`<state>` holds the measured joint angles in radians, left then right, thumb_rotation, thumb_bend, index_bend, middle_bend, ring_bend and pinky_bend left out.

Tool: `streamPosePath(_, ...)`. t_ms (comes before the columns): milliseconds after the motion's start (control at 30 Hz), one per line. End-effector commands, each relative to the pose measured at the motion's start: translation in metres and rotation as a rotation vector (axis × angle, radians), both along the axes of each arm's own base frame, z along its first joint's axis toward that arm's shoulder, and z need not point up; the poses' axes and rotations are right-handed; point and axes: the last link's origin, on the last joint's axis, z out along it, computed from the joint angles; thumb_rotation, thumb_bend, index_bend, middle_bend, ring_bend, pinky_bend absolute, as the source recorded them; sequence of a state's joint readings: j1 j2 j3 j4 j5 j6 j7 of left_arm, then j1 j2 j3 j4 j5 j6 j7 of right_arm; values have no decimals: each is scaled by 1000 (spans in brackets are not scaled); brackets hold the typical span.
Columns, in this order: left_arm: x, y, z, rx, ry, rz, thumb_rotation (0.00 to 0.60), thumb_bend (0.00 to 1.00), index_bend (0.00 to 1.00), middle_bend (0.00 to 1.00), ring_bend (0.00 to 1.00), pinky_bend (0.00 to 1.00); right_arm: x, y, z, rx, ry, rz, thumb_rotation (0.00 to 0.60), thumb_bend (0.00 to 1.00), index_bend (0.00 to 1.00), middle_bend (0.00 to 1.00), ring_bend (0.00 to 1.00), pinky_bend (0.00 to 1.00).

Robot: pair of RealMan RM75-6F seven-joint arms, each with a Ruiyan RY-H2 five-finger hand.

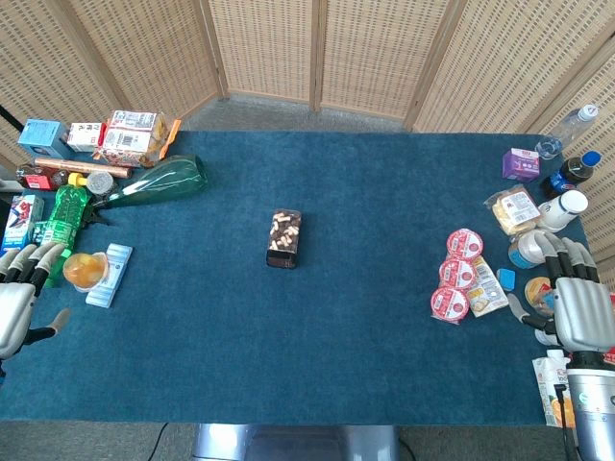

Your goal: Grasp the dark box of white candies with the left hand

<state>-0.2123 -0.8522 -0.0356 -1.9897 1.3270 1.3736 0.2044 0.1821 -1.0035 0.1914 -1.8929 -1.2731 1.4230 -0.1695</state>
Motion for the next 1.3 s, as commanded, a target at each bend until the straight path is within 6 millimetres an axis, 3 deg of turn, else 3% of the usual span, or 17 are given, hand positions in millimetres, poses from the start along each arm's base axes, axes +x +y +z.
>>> streamPosePath(33, -1, -1, -1, -11, 2, 8, 600, 358, 0, 0, 0, 0, 0, -1, -1, 4, -6, 1, 507, 324, 0, 0, 0, 0)
streamPosePath(300, 4, 6, -5, -38, 25, -24, 600, 358, 0, 0, 0, 0, 1, 0, 0, 7, -7, 10, 507, 322, 0, 0, 0, 0)
streamPosePath(600, 16, 46, -22, -103, 56, -107, 600, 357, 0, 0, 0, 0, 0, 7, 3, -2, -13, 1, 510, 322, 0, 0, 0, 0)
streamPosePath(1033, 43, 116, -76, -252, 162, -240, 600, 357, 0, 0, 0, 0, -4, 21, 20, -42, -6, -20, 510, 323, 0, 0, 0, 0)
streamPosePath(1300, 70, 152, -118, -236, 226, -365, 600, 349, 0, 0, 0, 0, -8, 29, 27, -58, -7, -34, 512, 322, 0, 0, 0, 0)
